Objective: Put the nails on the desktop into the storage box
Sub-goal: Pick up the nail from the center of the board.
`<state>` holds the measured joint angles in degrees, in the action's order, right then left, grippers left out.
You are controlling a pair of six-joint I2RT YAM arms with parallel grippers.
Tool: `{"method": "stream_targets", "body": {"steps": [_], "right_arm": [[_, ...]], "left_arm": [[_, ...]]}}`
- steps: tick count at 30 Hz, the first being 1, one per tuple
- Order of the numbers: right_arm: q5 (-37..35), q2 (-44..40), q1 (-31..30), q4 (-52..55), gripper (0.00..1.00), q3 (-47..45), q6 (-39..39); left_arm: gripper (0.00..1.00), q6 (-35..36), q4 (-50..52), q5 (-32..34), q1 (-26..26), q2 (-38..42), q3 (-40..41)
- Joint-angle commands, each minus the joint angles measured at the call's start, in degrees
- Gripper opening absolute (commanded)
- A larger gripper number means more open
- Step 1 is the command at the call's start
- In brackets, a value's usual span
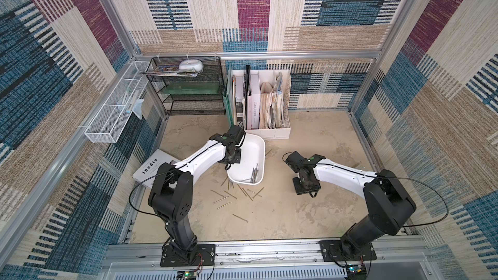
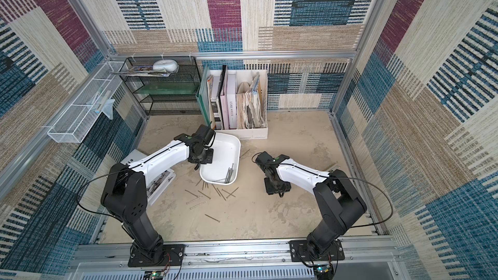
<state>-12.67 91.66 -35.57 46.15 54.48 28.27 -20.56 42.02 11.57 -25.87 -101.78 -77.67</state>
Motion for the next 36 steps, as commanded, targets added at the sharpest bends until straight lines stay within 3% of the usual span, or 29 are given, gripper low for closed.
{"method": "stream_targets", "body": {"steps": [1,12,22,24,27,30,32,36], "right_arm": [[-1.18,-1.77,2.08,-4.59,0.52,-1.67,-3.74],[9.23,-3.73,4.18,-11.67,0.53,-4.57,-6.49],[9.73,1.49,4.11,-10.72,0.50,-5.56,-6.53],[9.98,2.59,4.10,-10.25,0.45,-6.02,-5.60],[11.92,3.48,3.95,-9.36,0.22,-6.18,-3.98],[12.87,3.62,3.42,-8.25,0.05,-7.28,-1.27],[14.44,3.76,3.06,-8.61,0.00,-8.47,-0.12],[13.24,3.97,3.12,-7.96,0.00,-7.48,1.25]], "left_arm": [[0.00,0.08,-0.17,-0.81,0.03,0.67,-0.73],[0.00,-0.01,-0.19,-1.35,0.36,0.48,-0.86],[0.00,-0.05,-0.26,-1.57,0.39,0.44,-0.75],[0.00,-0.03,-0.32,-1.70,0.38,0.44,-0.80],[0.00,0.07,-0.29,-1.71,0.47,0.30,-0.82],[0.00,0.13,-0.27,-1.68,0.55,0.22,-0.86],[0.00,0.04,-0.36,-1.84,0.52,0.28,-0.90],[0.00,-0.01,-0.34,-1.93,0.56,0.24,-0.82]]}}
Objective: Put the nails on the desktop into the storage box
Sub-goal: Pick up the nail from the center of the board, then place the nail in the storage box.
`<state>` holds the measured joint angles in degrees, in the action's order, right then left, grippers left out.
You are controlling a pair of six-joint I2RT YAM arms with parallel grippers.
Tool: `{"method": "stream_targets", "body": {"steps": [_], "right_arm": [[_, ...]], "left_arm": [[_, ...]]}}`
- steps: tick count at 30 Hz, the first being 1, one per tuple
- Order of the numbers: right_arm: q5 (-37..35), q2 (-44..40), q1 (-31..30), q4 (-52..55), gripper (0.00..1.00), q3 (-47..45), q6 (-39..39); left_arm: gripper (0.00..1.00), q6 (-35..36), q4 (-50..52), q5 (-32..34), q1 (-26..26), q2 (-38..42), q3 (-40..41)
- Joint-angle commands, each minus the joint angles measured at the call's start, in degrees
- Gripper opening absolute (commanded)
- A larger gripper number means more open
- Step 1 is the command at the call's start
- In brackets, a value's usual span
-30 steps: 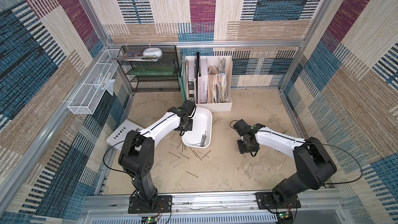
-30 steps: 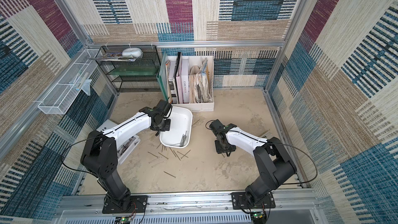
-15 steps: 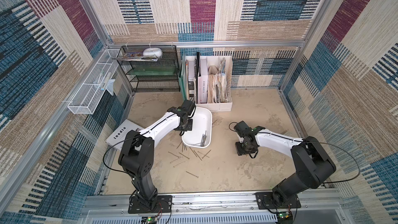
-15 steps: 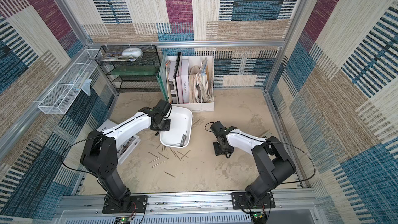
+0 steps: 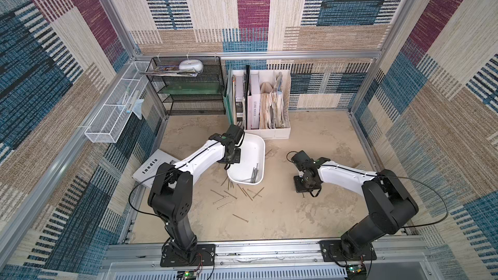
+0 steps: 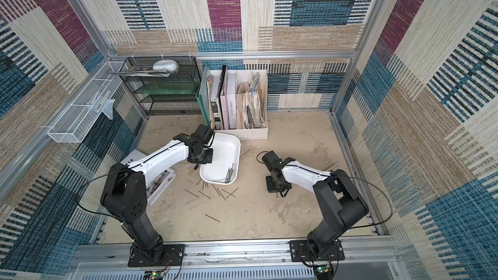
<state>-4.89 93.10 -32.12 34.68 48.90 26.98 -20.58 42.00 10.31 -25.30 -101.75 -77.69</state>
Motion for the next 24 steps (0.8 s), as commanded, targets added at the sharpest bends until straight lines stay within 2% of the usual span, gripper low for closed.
{"method": "stream_targets", "body": {"steps": [1,4,9,13,17,24], "right_arm": [[5.24,1.89,-0.39,3.58,0.00,-0.95,2.61],[6.64,-2.57,-0.38,3.16,0.00,3.40,2.75],[15.25,-7.54,-0.60,1.21,0.00,14.45,4.13],[24.28,-7.86,-1.92,-5.31,0.00,18.72,6.87],[29.49,-4.52,-5.68,-13.95,0.00,19.12,11.20],[29.97,5.46,-9.75,-21.29,0.00,23.29,14.92]], "left_arm": [[0.00,0.01,-0.29,-0.61,0.00,0.24,-0.79],[0.00,0.01,-0.34,-0.58,0.06,0.19,-0.80],[0.00,-0.08,-0.25,-0.71,0.02,0.03,-0.86],[0.00,-0.08,-0.17,-0.71,0.00,-0.10,-0.96],[0.00,-0.15,0.01,-0.83,-0.01,-0.27,-1.15],[0.00,-0.25,0.01,-1.04,-0.01,-0.36,-1.06]]}}
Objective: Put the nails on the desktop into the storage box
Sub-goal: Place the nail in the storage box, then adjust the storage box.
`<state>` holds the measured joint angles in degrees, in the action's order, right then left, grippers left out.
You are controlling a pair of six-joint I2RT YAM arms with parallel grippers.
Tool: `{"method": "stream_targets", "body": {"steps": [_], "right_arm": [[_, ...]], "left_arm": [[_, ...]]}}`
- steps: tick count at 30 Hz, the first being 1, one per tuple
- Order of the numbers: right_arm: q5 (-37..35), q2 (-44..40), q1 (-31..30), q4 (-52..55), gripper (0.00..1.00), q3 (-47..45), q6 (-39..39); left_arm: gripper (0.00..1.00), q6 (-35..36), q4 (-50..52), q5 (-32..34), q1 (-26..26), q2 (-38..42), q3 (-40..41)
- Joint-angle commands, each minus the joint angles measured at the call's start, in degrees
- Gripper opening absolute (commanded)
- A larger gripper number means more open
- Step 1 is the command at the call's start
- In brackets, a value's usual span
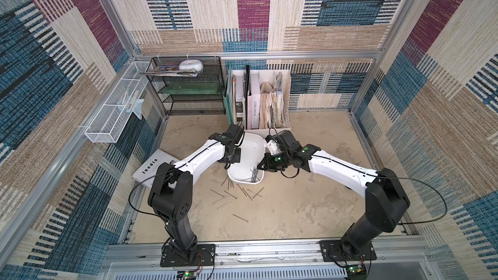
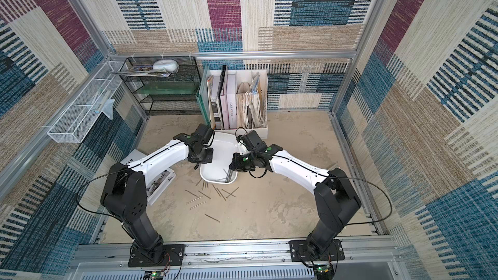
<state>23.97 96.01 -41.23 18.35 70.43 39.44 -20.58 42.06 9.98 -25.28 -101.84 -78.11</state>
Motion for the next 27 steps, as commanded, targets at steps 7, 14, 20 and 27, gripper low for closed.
{"method": "stream_targets", "body": {"steps": [7,14,20,27], "right_arm": [[-0.19,10.95,-1.40,-7.21,0.00,6.24,3.91],[-5.31,9.02,-1.31,-3.36,0.00,7.62,0.31],[-11.10,1.26,0.19,-2.95,0.17,1.59,-2.60],[-17.28,-5.32,7.46,2.79,0.36,-6.37,-0.99]], "left_arm": [[0.00,-0.11,-0.05,-0.66,-0.03,-0.24,-0.65],[0.00,-0.07,0.04,-1.07,0.12,-0.60,-1.08],[0.00,-0.05,0.02,-1.26,0.20,-0.53,-1.00],[0.00,1.87,1.45,-0.03,0.24,0.10,-2.55]]}}
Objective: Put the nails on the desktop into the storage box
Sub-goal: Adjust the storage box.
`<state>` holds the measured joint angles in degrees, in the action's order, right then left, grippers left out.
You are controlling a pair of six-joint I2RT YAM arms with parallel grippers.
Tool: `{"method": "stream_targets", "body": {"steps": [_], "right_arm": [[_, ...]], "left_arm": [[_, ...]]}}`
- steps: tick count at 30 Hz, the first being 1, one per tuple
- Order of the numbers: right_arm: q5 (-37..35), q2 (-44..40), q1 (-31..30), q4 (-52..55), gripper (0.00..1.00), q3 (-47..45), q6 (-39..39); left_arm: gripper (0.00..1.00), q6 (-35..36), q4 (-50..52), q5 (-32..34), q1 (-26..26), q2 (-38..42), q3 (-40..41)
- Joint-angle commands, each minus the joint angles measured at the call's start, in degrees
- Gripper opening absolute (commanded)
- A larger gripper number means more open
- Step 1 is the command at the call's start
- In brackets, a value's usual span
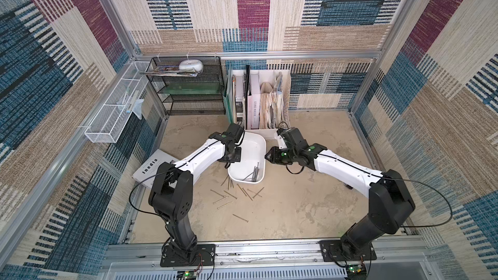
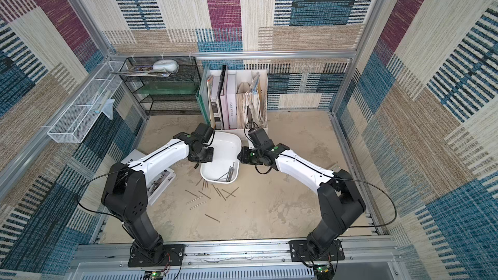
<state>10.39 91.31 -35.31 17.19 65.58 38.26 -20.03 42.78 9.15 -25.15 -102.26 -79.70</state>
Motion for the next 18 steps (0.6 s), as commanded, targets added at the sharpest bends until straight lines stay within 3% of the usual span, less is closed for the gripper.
{"method": "stream_targets", "body": {"steps": [1,7,15,18], "right_arm": [[-3.29,-0.53,2.07,4.73,0.37,-2.06,-0.49],[0.11,-4.03,2.28,-1.78,0.39,-9.57,-1.79],[7.57,-11.13,2.21,-18.10,0.44,-18.74,-4.60],[8.34,-10.67,2.18,-18.03,0.44,-19.10,-6.81]], "left_arm": [[0.00,1.72,1.04,1.80,0.10,1.38,-1.00],[0.00,2.38,0.45,7.97,-3.06,7.03,0.23],[0.00,0.48,1.23,18.53,-9.77,5.69,-0.72],[0.00,0.19,1.80,19.59,-11.33,3.83,-3.18]]}}
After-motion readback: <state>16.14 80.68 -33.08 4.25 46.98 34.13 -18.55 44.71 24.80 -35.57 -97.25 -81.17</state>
